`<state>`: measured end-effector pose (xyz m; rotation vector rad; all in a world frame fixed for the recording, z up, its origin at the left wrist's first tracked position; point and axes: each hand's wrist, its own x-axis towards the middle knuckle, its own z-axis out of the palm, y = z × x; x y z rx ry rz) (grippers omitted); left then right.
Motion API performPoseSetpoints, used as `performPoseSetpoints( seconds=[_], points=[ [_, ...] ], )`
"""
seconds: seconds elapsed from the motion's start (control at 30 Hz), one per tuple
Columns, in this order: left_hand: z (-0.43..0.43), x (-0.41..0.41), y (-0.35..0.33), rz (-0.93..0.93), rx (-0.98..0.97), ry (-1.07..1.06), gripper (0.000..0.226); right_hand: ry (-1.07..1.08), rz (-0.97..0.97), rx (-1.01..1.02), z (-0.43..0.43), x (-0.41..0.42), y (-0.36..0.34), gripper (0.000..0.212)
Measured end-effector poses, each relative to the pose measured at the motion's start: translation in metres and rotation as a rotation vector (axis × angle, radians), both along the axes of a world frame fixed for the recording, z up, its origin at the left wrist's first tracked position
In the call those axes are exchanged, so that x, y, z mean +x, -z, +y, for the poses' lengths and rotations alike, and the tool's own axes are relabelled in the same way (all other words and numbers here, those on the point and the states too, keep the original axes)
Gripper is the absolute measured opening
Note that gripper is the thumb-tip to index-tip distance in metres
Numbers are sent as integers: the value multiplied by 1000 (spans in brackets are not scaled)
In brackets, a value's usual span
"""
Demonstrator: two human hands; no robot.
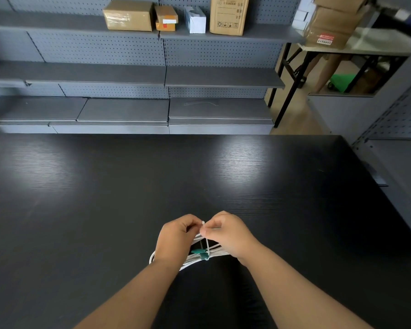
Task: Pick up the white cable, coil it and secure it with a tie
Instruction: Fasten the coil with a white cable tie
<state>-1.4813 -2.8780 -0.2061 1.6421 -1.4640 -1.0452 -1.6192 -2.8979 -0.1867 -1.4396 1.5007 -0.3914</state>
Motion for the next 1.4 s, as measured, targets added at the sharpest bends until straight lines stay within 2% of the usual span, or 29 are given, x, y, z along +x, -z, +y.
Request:
performPoseSetpoints(
  seconds=[0.43,0.53,0.67,0.8,0.93,1.1,1.4],
  points=[
    [0,6,0,-57,3,82,39,114,56,-85,3,4,5,17],
    [0,10,-1,-109,19,145,33,121,54,-94,2,4,6,17],
    [4,16,-6,-200,69,275,43,117,59,-97,2,2,4,19],
    [11,20,-8,-342,69,379,43,145,57,-51,2,3,1,17],
    [15,14,-4,-470,-18,344,58,151,67,-69,3,4,-2,19],
    [18,11,0,-480,-40,254,51,174,78,-84,4,6,-2,21],
    [17,11,4,-489,-11,238,49,202,55,-37,3,6,-5,18]
  ],
)
